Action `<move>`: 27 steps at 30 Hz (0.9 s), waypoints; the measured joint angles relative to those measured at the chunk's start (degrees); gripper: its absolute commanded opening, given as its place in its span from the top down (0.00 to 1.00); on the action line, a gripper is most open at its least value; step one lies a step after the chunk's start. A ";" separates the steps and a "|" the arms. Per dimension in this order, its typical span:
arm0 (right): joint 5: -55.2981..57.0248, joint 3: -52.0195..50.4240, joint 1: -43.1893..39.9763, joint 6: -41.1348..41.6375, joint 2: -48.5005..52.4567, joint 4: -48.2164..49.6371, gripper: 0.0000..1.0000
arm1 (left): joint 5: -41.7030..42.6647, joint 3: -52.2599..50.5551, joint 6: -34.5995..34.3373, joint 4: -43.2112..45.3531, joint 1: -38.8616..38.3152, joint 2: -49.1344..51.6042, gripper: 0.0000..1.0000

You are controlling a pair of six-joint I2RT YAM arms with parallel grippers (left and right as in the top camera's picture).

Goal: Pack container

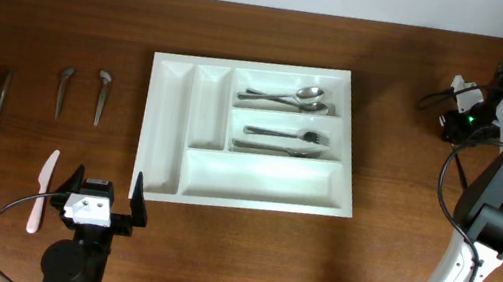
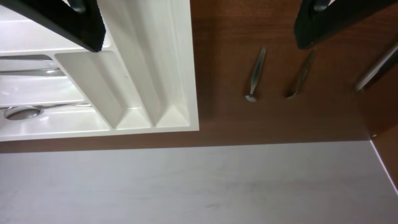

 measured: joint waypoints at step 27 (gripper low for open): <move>-0.04 0.11 0.00 0.02 0.04 -0.44 0.91 | 0.00 0.00 0.00 0.00 0.00 0.00 0.01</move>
